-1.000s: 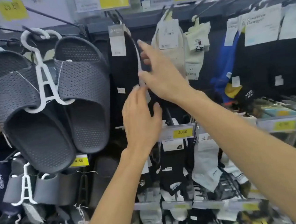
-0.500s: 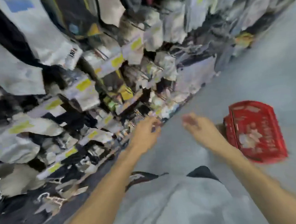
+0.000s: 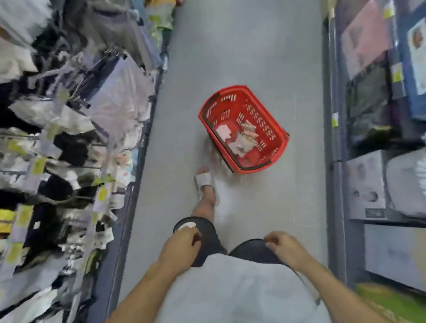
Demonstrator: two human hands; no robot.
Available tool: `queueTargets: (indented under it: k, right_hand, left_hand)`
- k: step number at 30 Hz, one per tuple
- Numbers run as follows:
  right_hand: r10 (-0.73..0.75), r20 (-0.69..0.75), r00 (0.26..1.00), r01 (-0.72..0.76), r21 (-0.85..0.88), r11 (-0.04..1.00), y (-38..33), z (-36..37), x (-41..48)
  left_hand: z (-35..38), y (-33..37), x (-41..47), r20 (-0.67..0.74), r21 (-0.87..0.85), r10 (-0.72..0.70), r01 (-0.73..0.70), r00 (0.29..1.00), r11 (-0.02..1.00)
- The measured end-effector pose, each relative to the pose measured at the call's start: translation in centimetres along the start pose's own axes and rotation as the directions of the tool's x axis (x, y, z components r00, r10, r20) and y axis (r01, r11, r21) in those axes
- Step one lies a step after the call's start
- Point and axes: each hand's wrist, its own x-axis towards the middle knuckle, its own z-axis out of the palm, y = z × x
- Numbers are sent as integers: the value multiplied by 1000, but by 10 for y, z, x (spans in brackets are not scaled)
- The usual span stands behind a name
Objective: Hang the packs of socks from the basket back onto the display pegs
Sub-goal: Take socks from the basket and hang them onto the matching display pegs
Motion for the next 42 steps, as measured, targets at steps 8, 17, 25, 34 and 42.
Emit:
queueTargets:
  k: [8,17,25,34,42]
  right_hand:
    - [215,71,974,-224,431,874,-43,-92,131]
    - [144,-84,986,-77,536,841,-84,-203,367]
    - [181,-255,950,-75,375,924,-24,-175,623]
    - [42,-422,905,127,364,923,28,-89,745]
    - [-65,-546,835,223,229,947,30,-68,778]
  left_hand:
    - [-39,83,166,209,39,27,-35,978,999]
    - [-40,164,442,242,-122,-9,40,970,992]
    - [80,143,673,188,-553,-287,343,939,759]
    - [160,86,791,72,-336,-278,286,958,897]
    - [175,77,842,54,-179,-200,206,978,962]
